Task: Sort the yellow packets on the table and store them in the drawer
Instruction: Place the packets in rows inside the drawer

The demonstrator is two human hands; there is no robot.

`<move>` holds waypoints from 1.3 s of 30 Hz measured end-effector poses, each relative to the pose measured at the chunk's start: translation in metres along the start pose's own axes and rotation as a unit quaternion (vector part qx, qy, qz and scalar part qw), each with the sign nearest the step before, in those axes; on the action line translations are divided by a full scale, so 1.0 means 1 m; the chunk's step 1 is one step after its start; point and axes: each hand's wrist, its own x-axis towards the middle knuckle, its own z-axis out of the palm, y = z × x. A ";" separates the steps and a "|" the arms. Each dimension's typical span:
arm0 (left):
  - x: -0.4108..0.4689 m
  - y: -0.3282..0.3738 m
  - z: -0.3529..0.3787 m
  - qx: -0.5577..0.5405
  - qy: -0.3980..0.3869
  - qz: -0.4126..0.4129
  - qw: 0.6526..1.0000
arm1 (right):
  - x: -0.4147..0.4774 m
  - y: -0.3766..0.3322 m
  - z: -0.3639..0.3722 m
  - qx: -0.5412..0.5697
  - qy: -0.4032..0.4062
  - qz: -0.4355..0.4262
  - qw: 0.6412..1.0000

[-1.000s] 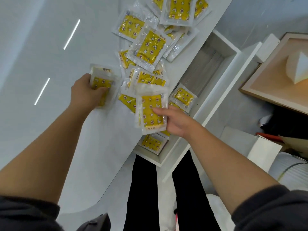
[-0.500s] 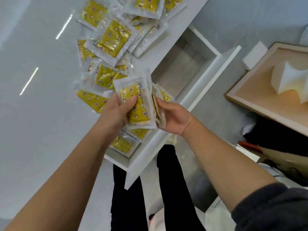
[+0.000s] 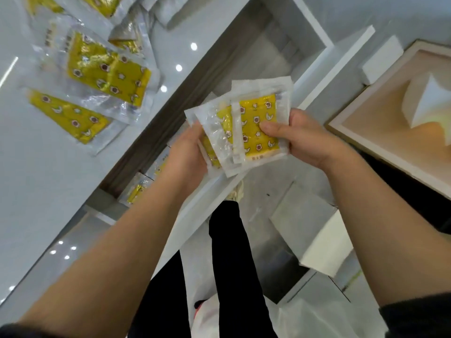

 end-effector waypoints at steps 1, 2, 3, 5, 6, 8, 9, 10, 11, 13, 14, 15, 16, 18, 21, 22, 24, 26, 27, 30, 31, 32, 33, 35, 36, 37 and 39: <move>0.000 0.002 0.001 -0.023 -0.034 -0.004 0.999 | 0.001 -0.005 0.002 -0.045 -0.013 0.006 0.999; 0.000 0.004 0.004 -0.041 -0.062 -0.008 0.997 | 0.003 -0.011 0.004 -0.075 -0.026 0.013 0.997; -0.001 0.006 0.005 -0.044 -0.072 -0.012 0.996 | 0.006 -0.017 0.006 -0.093 -0.034 0.019 0.995; -0.001 0.009 0.005 -0.021 -0.049 -0.002 0.999 | 0.011 -0.028 0.008 -0.118 -0.034 0.034 0.992; 0.002 0.009 0.004 0.005 -0.018 0.012 1.000 | 0.014 -0.034 0.009 -0.132 -0.031 0.040 0.990; 0.011 0.007 -0.005 0.051 0.050 0.040 0.997 | 0.020 -0.043 0.008 -0.151 -0.015 0.040 0.988; 0.015 0.007 -0.009 0.065 0.078 0.047 0.994 | 0.023 -0.049 0.006 -0.157 0.000 0.033 0.987; 0.020 0.006 -0.015 0.081 0.103 0.048 0.990 | 0.028 -0.056 0.003 -0.168 0.023 0.025 0.985; 0.025 0.005 -0.022 0.099 0.121 0.047 0.986 | 0.033 -0.065 -0.002 -0.192 0.051 0.018 0.980; 0.035 0.004 -0.036 0.151 0.168 0.043 0.973 | 0.049 -0.079 -0.015 -0.279 0.098 0.013 0.955; 0.041 0.004 -0.043 0.177 0.200 0.039 0.963 | 0.060 -0.083 -0.023 -0.327 0.116 0.015 0.938; 0.049 0.002 -0.052 0.197 0.223 0.033 0.954 | 0.072 -0.086 -0.030 -0.372 0.132 0.021 0.919; 0.056 -0.001 -0.060 0.205 0.231 0.035 0.950 | 0.083 -0.088 -0.034 -0.418 0.143 0.028 0.897; 0.064 -0.006 -0.068 0.181 0.232 0.036 0.955 | 0.106 -0.083 -0.036 -0.514 0.148 0.041 0.844; 0.074 -0.010 -0.075 0.152 0.230 0.028 0.961 | 0.131 -0.065 -0.025 -0.604 0.106 0.054 0.788; 0.076 -0.011 -0.075 0.160 0.230 0.028 0.960 | 0.138 -0.058 -0.022 -0.613 0.088 0.056 0.784; 0.082 -0.014 -0.074 0.151 0.234 0.031 0.960 | 0.148 -0.046 -0.020 -0.601 0.058 0.074 0.793; 0.086 -0.016 -0.072 0.108 0.268 0.001 0.957 | 0.155 -0.039 -0.021 -0.591 0.044 0.090 0.801; 0.089 -0.018 -0.072 0.103 0.282 -0.016 0.954 | 0.157 -0.037 -0.022 -0.596 0.042 0.095 0.797; 0.091 -0.021 -0.068 0.110 0.270 -0.023 0.956 | 0.160 -0.037 -0.021 -0.620 0.047 0.076 0.780; 0.091 -0.023 -0.068 0.108 0.266 -0.019 0.958 | 0.160 -0.038 -0.020 -0.625 0.052 0.058 0.777; 0.090 -0.024 -0.067 0.120 0.261 -0.016 0.958 | 0.161 -0.040 -0.021 -0.630 0.056 0.048 0.773; 0.089 -0.025 -0.068 0.135 0.254 -0.017 0.958 | 0.161 -0.041 -0.021 -0.636 0.061 0.041 0.768; 0.090 -0.026 -0.070 0.164 0.242 -0.022 0.956 | 0.160 -0.045 -0.022 -0.652 0.063 0.039 0.754; 0.089 -0.026 -0.069 0.173 0.236 -0.022 0.956 | 0.159 -0.045 -0.024 -0.654 0.062 0.038 0.753; 0.090 -0.025 -0.069 0.183 0.233 -0.021 0.955 | 0.158 -0.046 -0.025 -0.646 0.061 0.033 0.760; 0.090 -0.022 -0.065 0.197 0.224 -0.007 0.954 | 0.156 -0.047 -0.028 -0.600 0.051 0.024 0.798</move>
